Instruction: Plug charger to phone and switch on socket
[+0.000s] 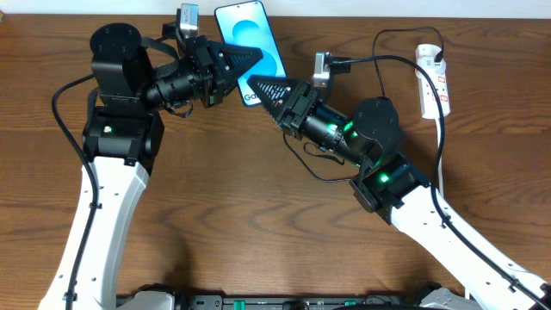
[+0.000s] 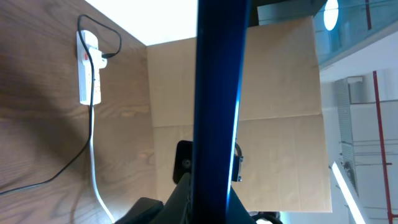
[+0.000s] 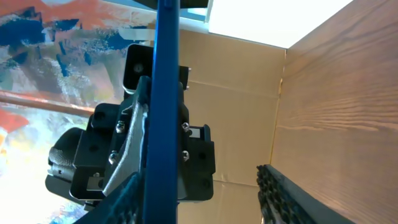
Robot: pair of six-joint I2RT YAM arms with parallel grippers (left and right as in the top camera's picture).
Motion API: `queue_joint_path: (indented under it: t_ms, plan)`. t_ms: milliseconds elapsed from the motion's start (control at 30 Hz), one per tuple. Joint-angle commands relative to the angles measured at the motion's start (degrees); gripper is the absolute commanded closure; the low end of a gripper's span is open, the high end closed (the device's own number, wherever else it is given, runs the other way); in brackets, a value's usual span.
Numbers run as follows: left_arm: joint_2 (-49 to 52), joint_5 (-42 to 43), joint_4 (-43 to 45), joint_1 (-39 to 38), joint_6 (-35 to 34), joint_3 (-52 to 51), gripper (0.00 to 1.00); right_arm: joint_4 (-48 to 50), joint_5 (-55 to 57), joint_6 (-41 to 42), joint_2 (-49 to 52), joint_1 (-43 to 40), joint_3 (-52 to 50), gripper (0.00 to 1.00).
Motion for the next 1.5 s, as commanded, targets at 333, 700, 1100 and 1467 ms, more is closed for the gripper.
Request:
queue_joint_path:
  t_ms: [333, 700, 1100, 1467]
  plan:
    - [-1.3, -4.3, 1.0, -0.7, -1.4, 1.8, 0.93, -3.8, -11.8, -5.4, -2.7, -0.3, -1.4, 0.27]
    - [-1.2, -9.7, -6.6, -0.7, -1.6, 1.8, 0.93, -23.9, -5.2, -10.8, -12.3, -3.3, -1.4, 0.23]
    - [-1.2, -17.5, -16.7, -0.8, -4.7, 1.8, 0.93, -48.0, 12.1, -13.2, -16.0, -3.2, -1.4, 0.18]
    - [-1.1, -18.1, -18.1, -0.8, -10.0, 1.8, 0.93, -55.9, 24.5, -13.2, -15.1, -3.2, -1.4, 0.01]
